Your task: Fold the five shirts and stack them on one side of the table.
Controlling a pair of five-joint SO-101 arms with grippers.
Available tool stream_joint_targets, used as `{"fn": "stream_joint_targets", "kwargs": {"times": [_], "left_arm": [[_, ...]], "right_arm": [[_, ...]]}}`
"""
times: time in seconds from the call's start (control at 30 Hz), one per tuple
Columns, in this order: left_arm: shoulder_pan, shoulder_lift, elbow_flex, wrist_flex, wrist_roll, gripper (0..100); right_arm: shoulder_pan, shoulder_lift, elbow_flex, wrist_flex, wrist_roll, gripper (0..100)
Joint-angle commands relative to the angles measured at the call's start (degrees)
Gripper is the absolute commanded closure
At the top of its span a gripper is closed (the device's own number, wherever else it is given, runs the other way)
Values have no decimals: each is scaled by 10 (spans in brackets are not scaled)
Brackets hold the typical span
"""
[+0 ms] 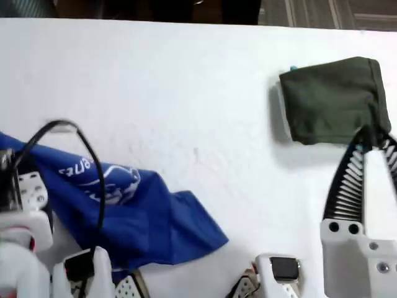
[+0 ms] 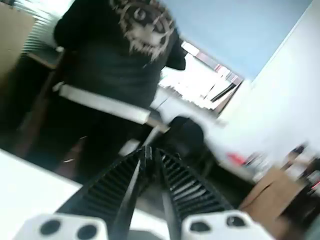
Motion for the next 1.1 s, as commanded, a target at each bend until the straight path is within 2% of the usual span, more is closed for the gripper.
{"fn": "stream_joint_targets", "kwargs": {"times": [0.0, 0.1, 0.2, 0.3, 0.37, 0.5, 0.6, 0.7, 0.8, 0.97, 1.07], "left_arm": [[-4, -4, 37, -11, 0, 975], [-6, -4, 91, -46, 0, 975], [-6, -2, 139, -83, 0, 975], [-7, -2, 187, -120, 0, 975], [-7, -2, 211, -142, 0, 975], [-30, -2, 239, -169, -17, 975], [-45, -2, 244, -172, -19, 975], [-46, -1, 245, -172, -19, 975], [-44, -1, 246, -174, -17, 975], [-44, -1, 273, -192, -18, 975], [-44, -1, 294, -192, -17, 975]], "right_arm": [[-45, 56, 38, 58, -101, 974], [-122, 101, 160, 65, -110, 972], [-199, 149, 321, 61, -114, 920], [-275, 176, 469, 20, -111, 858], [-312, 177, 555, -32, -111, 855], [-362, 177, 707, -116, -90, 861], [-371, 183, 808, -176, -62, 857], [-385, 183, 887, -227, -57, 783], [-429, 183, 939, -253, -57, 704], [-535, 184, 989, -303, -62, 700], [-558, 188, 994, -327, -62, 698]]}}
